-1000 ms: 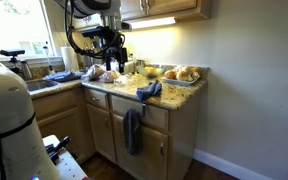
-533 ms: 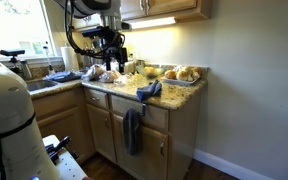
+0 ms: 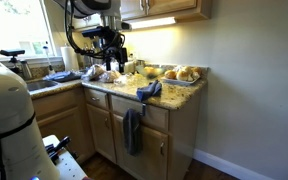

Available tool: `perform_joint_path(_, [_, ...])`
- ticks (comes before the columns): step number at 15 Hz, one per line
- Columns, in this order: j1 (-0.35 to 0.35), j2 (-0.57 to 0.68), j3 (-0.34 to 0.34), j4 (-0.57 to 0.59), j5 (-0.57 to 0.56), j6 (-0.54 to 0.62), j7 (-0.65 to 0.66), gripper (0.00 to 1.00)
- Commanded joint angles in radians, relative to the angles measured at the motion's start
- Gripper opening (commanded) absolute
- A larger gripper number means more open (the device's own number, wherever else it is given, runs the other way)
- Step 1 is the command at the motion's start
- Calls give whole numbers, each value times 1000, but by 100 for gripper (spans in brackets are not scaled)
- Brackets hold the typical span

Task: Pick up the blue towel from the countertop and hang it on the bottom cabinet.

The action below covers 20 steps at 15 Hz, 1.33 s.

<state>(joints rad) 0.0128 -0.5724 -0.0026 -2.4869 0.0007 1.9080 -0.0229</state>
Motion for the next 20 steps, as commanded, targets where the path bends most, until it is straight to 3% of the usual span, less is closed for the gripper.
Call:
perform_joint_path(1, [-1,0,1,2,0,-2,0,100])
perform_joint_path(13, [-8,206,-15,83,-2,138,-30,100])
perform_joint_path(20, [-16,424,-36,232,18,286,-39,100])
